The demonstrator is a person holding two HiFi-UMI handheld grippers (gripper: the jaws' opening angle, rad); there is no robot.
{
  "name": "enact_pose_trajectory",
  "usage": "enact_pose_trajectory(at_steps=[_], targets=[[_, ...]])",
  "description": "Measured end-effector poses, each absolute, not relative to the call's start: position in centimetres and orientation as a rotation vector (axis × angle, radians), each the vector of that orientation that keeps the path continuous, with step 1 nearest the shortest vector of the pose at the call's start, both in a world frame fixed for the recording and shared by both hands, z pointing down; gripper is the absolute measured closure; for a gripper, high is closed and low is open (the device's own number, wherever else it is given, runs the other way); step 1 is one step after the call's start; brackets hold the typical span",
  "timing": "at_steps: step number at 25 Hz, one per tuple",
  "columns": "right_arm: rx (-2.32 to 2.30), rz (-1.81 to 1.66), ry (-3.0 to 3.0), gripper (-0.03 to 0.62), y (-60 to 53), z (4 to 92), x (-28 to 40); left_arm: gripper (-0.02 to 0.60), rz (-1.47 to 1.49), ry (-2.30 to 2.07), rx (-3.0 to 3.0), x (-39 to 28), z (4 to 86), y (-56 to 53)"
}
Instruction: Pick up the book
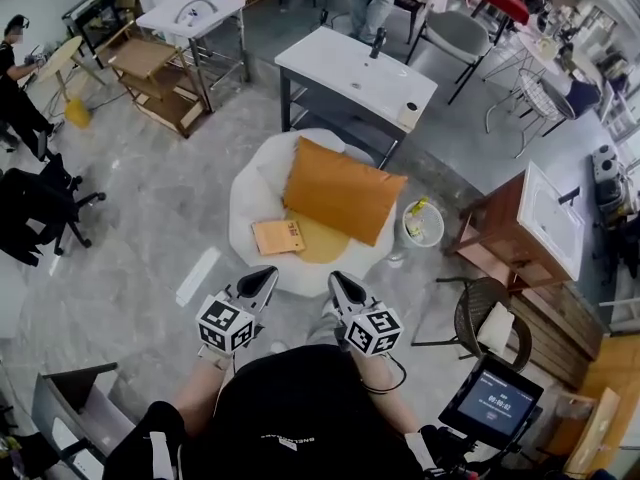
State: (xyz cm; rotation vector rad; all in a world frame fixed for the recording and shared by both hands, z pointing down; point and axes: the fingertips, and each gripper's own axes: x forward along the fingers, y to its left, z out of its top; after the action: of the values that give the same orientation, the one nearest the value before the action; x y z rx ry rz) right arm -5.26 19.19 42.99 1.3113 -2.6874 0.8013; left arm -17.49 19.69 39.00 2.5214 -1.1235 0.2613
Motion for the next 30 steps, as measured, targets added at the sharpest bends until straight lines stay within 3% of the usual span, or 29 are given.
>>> enact_pose_trajectory(at_steps=[30], targets=[[1.020, 0.872, -2.803, 0.554, 4.2, 43.6, 6.1, 0.566, 0.286, -1.329, 2.353, -4.7, 40.5, 7.5]])
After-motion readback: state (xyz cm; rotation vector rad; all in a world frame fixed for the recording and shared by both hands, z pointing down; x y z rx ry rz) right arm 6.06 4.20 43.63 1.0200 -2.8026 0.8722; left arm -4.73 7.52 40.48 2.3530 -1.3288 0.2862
